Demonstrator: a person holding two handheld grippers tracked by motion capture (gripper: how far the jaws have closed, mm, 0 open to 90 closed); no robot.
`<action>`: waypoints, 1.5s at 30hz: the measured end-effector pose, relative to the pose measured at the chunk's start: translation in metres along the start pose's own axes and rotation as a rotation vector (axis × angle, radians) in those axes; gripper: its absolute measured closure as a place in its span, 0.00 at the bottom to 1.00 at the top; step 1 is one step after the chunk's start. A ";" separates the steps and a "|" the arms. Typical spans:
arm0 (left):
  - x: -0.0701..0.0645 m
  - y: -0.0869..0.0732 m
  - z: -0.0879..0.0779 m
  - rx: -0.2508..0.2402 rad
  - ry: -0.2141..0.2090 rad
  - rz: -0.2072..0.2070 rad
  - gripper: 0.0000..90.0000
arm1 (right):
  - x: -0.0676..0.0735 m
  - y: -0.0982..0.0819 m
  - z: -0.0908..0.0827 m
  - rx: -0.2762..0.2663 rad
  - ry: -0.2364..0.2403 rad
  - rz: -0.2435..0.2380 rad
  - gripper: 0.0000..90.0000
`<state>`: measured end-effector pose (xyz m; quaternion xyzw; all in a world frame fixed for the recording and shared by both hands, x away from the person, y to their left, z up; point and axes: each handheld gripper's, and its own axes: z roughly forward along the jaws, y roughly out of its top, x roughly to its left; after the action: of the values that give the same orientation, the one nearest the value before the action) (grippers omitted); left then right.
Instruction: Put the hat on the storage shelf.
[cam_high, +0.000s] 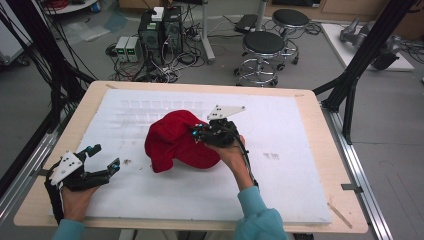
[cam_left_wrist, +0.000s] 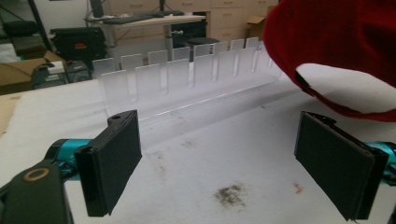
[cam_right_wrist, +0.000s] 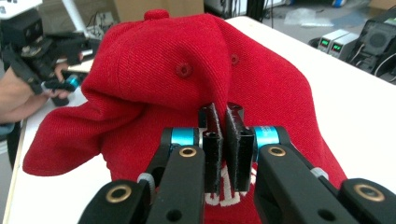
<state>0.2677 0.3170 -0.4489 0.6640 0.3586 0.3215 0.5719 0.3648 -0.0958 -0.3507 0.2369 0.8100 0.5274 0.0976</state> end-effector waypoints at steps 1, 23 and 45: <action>-0.001 0.001 0.000 -0.001 -0.002 0.005 0.17 | 0.001 0.001 0.001 -0.016 -0.010 0.003 0.96; -0.032 0.045 0.010 0.150 -0.215 -0.090 0.16 | 0.008 0.019 0.005 -0.152 -0.095 0.025 0.96; -0.091 0.066 0.034 0.225 -0.365 -0.134 0.17 | 0.010 0.024 0.006 -0.205 -0.167 0.065 0.96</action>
<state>0.2545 0.2167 -0.3895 0.7455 0.3261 0.1155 0.5697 0.3655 -0.0783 -0.3309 0.2949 0.7327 0.5888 0.1714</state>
